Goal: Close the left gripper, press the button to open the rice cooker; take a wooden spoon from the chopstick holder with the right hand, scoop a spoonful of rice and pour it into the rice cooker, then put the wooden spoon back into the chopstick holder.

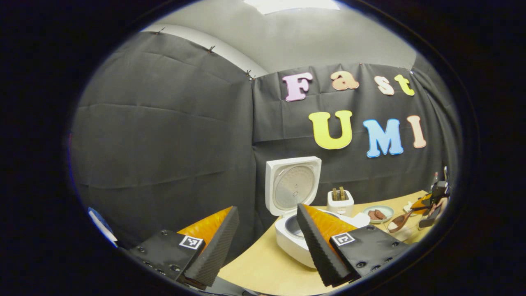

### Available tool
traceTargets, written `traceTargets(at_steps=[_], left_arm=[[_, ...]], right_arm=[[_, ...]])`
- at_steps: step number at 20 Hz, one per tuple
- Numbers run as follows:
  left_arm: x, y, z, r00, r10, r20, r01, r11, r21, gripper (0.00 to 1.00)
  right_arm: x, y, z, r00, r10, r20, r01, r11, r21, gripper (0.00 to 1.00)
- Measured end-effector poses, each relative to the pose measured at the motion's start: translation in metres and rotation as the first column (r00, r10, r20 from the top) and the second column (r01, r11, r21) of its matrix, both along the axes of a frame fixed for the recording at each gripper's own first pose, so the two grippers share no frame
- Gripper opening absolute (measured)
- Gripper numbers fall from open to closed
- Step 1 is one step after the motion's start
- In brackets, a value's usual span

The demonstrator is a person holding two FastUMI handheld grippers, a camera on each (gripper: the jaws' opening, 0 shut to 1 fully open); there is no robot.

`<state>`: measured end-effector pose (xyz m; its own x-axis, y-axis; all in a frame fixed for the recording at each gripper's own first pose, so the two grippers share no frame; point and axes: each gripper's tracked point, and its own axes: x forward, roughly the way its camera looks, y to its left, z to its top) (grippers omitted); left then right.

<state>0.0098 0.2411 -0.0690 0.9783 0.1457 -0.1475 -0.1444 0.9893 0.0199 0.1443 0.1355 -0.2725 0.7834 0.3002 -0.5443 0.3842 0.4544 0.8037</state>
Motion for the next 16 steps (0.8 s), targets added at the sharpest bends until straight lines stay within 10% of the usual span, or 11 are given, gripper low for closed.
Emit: traceTargets(at_steps=[16], left_arm=[[0.003, 0.007, -0.012, 0.999, 0.029, -0.014, -0.03, 0.999, -0.022, 0.98]], right_arm=[[0.046, 0.104, 0.124, 0.962, 0.156, 0.225, -0.178, 0.981, 0.081, 0.15]])
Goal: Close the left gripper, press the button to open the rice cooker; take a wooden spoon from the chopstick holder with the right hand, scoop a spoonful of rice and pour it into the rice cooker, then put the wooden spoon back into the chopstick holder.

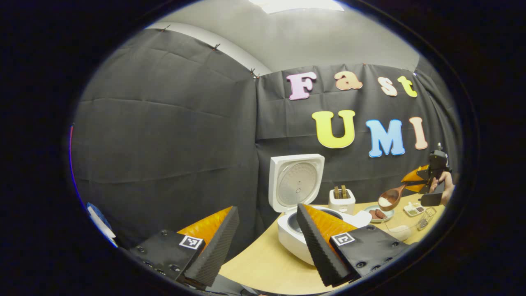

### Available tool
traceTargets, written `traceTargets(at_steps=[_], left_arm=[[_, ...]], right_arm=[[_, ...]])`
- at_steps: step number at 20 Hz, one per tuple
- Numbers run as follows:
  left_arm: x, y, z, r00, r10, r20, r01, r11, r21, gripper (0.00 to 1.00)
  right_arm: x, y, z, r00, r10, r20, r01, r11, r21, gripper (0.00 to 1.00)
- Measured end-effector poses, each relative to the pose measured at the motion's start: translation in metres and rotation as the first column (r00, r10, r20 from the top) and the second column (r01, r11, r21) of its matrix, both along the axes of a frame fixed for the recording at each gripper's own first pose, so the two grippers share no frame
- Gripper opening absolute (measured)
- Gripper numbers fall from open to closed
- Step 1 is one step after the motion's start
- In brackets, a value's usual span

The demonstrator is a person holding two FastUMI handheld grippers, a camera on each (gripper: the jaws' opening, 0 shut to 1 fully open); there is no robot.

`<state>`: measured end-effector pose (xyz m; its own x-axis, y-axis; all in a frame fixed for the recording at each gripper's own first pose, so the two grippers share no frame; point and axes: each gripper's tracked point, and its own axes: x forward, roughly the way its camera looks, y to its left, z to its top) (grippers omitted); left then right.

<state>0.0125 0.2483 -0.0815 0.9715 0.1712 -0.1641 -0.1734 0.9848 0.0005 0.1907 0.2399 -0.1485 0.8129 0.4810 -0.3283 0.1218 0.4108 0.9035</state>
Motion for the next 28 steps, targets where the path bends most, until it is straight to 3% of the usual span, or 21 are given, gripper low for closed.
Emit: traceTargets(at_steps=[8, 16, 21, 25, 28], left_arm=[[-0.046, 0.039, -0.015, 0.995, 0.096, -0.032, -0.096, 0.995, 0.001, 0.98], [-0.099, 0.084, -0.027, 0.968, 0.235, -0.088, -0.234, 0.972, 0.018, 0.98], [-0.121, 0.099, -0.032, 0.95, 0.292, -0.11, -0.291, 0.956, 0.024, 0.99], [-0.122, 0.099, -0.034, 0.947, 0.299, -0.114, -0.298, 0.954, 0.027, 0.97], [-0.123, 0.097, -0.037, 0.947, 0.297, -0.118, -0.297, 0.955, 0.025, 0.97]], right_arm=[[0.011, 0.099, 0.015, 0.988, 0.147, 0.045, -0.146, 0.989, -0.02, 0.14], [0.008, 0.195, -0.005, 0.948, 0.306, 0.091, -0.286, 0.941, -0.181, 0.15], [-0.001, 0.229, -0.022, 0.908, 0.402, 0.115, -0.341, 0.871, -0.354, 0.14], [-0.007, 0.236, -0.027, 0.875, 0.464, 0.138, -0.344, 0.797, -0.497, 0.15], [-0.009, 0.242, -0.02, 0.834, 0.522, 0.18, -0.32, 0.723, -0.612, 0.15]])
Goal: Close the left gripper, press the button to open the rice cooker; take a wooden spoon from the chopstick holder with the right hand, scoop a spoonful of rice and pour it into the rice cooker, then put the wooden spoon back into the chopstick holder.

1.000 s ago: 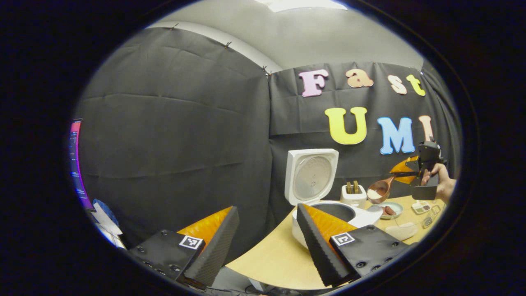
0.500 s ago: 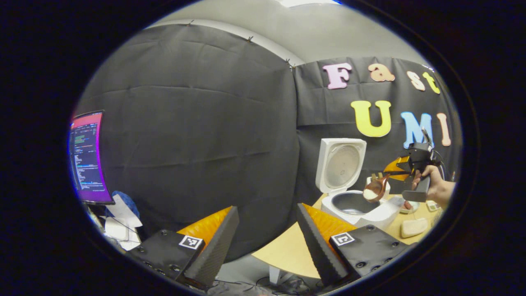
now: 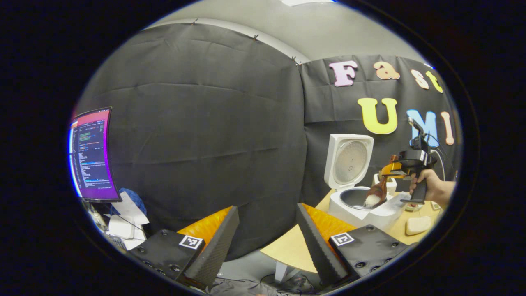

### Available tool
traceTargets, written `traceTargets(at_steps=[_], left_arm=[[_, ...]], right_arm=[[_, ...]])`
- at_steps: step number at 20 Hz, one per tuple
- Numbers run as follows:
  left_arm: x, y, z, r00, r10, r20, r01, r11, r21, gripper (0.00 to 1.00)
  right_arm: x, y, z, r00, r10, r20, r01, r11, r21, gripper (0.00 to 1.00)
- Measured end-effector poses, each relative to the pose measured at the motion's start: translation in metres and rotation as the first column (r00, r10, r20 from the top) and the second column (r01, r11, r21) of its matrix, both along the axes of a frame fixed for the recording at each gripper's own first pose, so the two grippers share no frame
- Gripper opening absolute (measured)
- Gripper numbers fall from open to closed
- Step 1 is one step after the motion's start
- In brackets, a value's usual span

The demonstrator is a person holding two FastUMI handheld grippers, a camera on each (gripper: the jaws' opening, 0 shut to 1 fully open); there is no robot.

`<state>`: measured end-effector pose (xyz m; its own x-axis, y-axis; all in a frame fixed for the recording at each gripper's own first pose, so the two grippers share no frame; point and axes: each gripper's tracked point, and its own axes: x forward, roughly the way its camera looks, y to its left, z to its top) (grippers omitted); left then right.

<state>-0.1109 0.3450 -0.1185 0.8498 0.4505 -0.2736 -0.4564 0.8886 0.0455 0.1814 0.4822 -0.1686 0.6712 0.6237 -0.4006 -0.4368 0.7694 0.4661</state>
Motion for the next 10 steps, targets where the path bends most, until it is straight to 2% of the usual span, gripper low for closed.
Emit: traceTargets(at_steps=[3, 4, 5, 8, 10], left_arm=[[-0.001, 0.0, -0.002, 1.0, 0.002, -0.001, -0.002, 1.0, -0.009, 0.97], [-0.001, 0.0, -0.003, 1.0, 0.002, 0.0, -0.002, 1.0, -0.012, 1.0], [0.0, -0.001, -0.002, 1.0, 0.001, 0.001, -0.001, 1.0, -0.012, 0.97], [0.0, -0.002, -0.003, 1.0, -0.006, 0.001, 0.006, 1.0, -0.013, 1.0], [0.001, -0.003, -0.003, 1.0, -0.012, 0.003, 0.012, 1.0, -0.015, 1.0]], right_arm=[[-0.001, 0.004, 0.009, 0.99, 0.058, 0.128, -0.043, 0.993, -0.113, 0.14], [-0.003, 0.006, 0.011, 0.982, 0.083, 0.17, -0.057, 0.987, -0.153, 0.14], [-0.003, 0.006, 0.015, 0.971, 0.105, 0.215, -0.063, 0.978, -0.197, 0.15], [-0.007, 0.008, 0.025, 0.919, 0.186, 0.348, -0.07, 0.945, -0.321, 0.14], [-0.01, 0.009, 0.034, 0.871, 0.235, 0.431, -0.054, 0.918, -0.392, 0.14]])
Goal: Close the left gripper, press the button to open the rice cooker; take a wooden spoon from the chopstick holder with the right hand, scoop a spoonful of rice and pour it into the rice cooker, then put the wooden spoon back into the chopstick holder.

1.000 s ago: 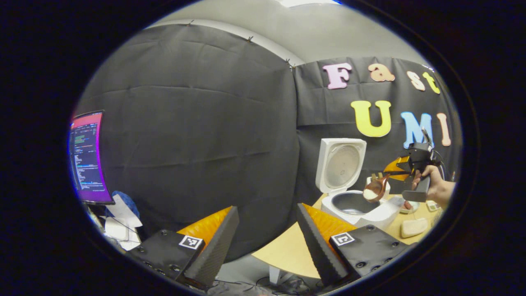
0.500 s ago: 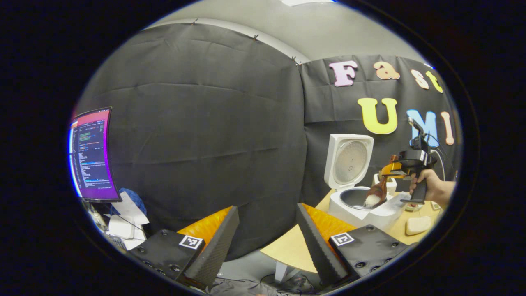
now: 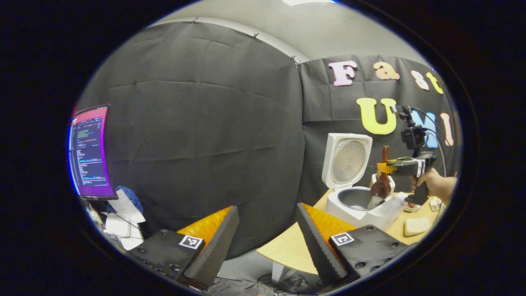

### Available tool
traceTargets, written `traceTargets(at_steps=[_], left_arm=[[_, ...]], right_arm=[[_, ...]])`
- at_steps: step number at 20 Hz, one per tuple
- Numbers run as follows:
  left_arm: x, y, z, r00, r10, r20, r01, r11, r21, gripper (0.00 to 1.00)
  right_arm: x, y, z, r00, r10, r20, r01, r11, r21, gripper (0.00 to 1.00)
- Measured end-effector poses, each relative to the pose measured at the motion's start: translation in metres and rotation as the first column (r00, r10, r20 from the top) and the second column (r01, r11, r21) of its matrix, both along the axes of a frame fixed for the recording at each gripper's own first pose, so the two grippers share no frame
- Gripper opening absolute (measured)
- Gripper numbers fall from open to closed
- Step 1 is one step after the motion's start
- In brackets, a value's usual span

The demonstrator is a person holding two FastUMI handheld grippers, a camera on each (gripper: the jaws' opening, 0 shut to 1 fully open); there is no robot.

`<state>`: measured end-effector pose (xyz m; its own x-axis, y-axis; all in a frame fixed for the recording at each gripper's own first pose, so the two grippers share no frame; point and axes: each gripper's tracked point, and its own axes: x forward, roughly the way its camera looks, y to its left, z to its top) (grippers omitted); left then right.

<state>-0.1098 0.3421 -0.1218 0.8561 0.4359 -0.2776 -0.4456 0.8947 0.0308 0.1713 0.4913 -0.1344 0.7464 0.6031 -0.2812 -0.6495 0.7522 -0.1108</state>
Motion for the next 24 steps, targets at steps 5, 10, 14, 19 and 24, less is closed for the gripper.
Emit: traceTargets(at_steps=[5, 10, 14, 19, 24], left_arm=[[0.003, -0.002, 0.001, 1.0, -0.008, 0.008, 0.008, 1.0, 0.004, 1.0], [0.005, -0.004, 0.004, 0.999, -0.023, 0.037, 0.023, 1.0, 0.009, 1.0], [0.009, -0.01, 0.011, 0.997, -0.052, 0.061, 0.052, 0.999, 0.002, 1.0], [0.041, -0.042, 0.032, 0.989, -0.11, 0.101, 0.108, 0.994, 0.016, 0.98], [0.062, -0.082, 0.05, 0.975, -0.181, 0.133, 0.18, 0.984, 0.019, 1.0]], right_arm=[[-0.005, 0.003, 0.014, 0.987, 0.032, 0.159, -0.018, 0.996, -0.088, 0.14], [-0.001, -0.004, 0.015, 0.986, 0.005, -0.169, 0.028, 0.981, 0.192, 0.14], [0.004, -0.034, 0.029, 0.949, 0.014, -0.315, 0.1, 0.934, 0.343, 0.14], [0.004, -0.084, 0.042, 0.929, -0.001, -0.369, 0.158, 0.904, 0.397, 0.14], [0.008, -0.156, 0.048, 0.926, -0.082, -0.369, 0.233, 0.893, 0.384, 0.14]])
